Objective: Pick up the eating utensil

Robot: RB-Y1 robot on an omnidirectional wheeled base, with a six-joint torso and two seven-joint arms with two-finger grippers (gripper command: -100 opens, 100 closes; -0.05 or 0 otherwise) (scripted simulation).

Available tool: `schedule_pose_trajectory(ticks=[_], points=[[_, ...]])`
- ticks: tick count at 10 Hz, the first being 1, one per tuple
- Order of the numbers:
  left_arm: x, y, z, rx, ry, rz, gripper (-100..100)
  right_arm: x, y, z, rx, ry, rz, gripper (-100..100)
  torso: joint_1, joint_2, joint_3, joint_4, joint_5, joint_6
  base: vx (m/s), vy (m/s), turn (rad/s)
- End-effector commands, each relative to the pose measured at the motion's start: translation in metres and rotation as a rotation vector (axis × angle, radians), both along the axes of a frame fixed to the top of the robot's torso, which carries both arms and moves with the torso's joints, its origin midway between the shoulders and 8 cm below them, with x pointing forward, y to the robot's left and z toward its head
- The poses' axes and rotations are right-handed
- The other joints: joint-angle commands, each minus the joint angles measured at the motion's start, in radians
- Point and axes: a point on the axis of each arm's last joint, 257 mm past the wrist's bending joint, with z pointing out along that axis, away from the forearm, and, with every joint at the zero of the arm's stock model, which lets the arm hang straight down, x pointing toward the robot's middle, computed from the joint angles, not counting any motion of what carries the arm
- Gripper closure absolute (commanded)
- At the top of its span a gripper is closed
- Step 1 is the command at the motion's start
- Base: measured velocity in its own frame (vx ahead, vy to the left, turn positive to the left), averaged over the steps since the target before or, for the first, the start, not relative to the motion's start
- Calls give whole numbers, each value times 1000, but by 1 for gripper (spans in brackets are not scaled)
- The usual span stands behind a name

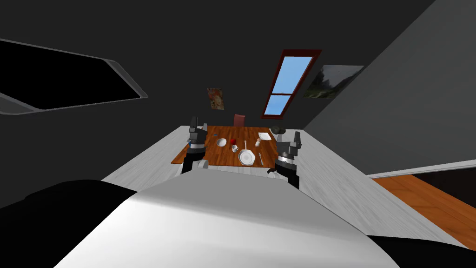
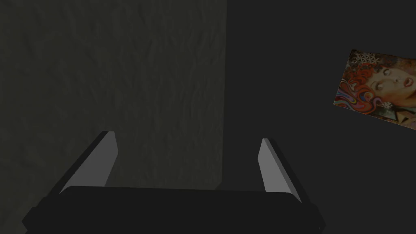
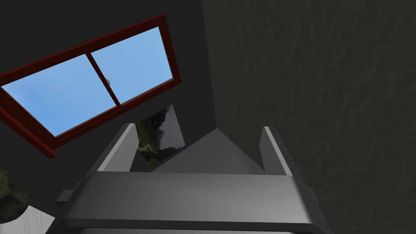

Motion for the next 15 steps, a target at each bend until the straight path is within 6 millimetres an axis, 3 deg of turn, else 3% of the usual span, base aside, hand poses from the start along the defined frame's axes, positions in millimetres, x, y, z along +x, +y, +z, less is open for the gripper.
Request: schedule_pose_trajectory(ticks=[1,6,12,15], points=[[0,0,0,0,0,0,0,3,4,-3,-30,17,19,-100,0,0,0,0,0,0,-76,-28,61],[0,0,0,0,0,0,0,26,15,-36,-144,138,86,-100,-11,9,6,2,-2,0,-144,-119,154],[0,0,0,0,0,0,0,66,2,-123,-253,406,91,-100,-14,10,6,2,-3,0,-164,-165,267],[0,0,0,0,0,0,0,72,-6,-150,-264,480,78,-100,-10,4,2,1,-2,0,-85,-105,167]])
